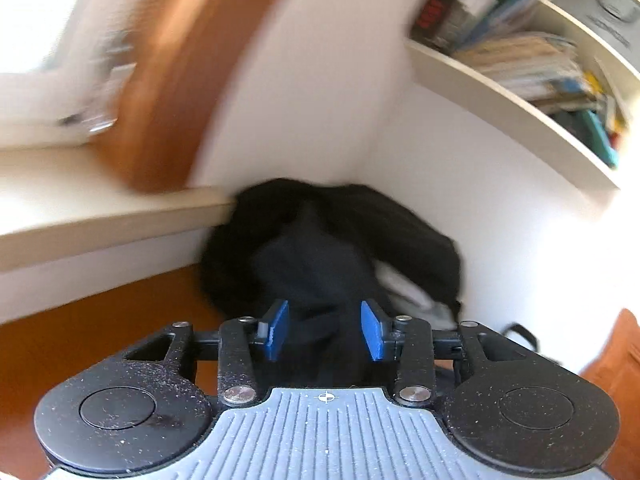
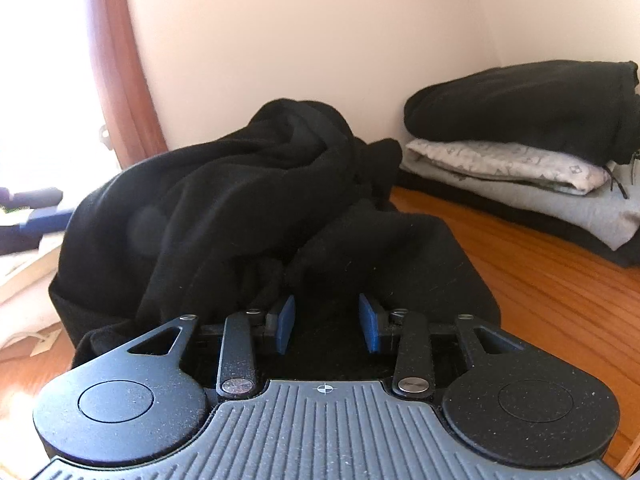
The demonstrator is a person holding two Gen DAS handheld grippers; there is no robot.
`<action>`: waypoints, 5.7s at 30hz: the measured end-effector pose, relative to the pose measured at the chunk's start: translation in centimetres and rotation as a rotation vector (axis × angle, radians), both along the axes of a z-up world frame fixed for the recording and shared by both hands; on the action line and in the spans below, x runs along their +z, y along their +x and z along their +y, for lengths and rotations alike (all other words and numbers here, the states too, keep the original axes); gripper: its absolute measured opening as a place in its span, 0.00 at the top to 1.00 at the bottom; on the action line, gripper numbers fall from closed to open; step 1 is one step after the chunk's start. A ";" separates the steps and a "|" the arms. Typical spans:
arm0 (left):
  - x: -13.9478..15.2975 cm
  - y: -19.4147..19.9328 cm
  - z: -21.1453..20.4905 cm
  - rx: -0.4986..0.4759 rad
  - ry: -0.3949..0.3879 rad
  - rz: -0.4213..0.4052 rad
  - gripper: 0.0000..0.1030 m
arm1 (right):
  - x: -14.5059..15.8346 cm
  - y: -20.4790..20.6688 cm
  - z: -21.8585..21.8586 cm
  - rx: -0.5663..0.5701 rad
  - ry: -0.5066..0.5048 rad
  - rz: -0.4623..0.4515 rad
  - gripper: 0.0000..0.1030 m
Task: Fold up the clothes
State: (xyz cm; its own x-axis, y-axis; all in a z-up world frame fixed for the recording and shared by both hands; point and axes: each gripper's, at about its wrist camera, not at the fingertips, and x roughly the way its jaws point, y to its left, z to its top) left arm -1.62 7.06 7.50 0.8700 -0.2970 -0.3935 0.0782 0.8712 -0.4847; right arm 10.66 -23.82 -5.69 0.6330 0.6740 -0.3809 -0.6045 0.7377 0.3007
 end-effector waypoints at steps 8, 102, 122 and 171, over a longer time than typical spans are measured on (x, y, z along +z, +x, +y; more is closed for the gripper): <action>-4.5 -1.1 4.4 0.087 -0.036 0.025 0.58 | -0.1 -0.2 0.4 0.006 -0.032 -0.012 0.64; -6.2 -1.5 3.5 0.135 0.053 0.003 0.44 | 3.7 4.5 -3.2 -0.211 -0.154 0.141 0.82; -4.8 -2.3 4.9 0.133 0.042 -0.031 0.43 | 5.1 2.3 -5.0 -0.176 -0.021 0.039 0.54; -2.4 4.6 3.3 0.082 0.181 0.053 0.38 | 1.1 2.1 -0.7 -0.259 -0.217 -0.063 0.52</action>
State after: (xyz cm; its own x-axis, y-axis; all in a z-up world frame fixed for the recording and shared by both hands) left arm 2.97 10.39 5.05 0.8651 -0.1465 -0.4798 -0.0180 0.9467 -0.3215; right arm 12.78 -24.53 -4.62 0.7994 0.3950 -0.4528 -0.4007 0.9120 0.0880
